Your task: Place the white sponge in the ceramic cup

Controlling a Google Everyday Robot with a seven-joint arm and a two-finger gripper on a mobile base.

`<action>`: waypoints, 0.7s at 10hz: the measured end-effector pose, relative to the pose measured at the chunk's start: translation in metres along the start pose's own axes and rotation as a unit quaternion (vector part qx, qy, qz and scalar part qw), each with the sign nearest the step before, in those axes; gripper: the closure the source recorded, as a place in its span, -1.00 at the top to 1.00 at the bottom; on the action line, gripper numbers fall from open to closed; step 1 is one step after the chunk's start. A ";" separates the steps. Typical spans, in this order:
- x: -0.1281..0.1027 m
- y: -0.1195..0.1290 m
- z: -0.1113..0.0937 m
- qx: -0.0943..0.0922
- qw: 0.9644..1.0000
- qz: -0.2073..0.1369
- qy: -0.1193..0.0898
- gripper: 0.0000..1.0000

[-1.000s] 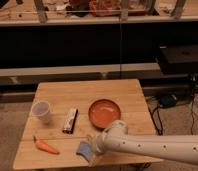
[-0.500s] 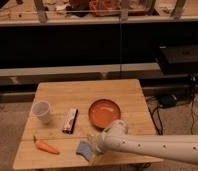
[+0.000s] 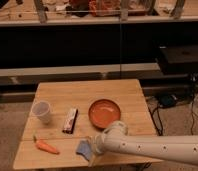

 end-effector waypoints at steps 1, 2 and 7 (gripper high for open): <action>0.000 0.000 0.000 0.002 1.000 -0.001 0.000 -0.17; 0.001 0.000 -0.001 0.004 1.000 0.003 0.001 -0.33; 0.001 -0.001 -0.001 0.007 1.000 0.008 0.001 -0.98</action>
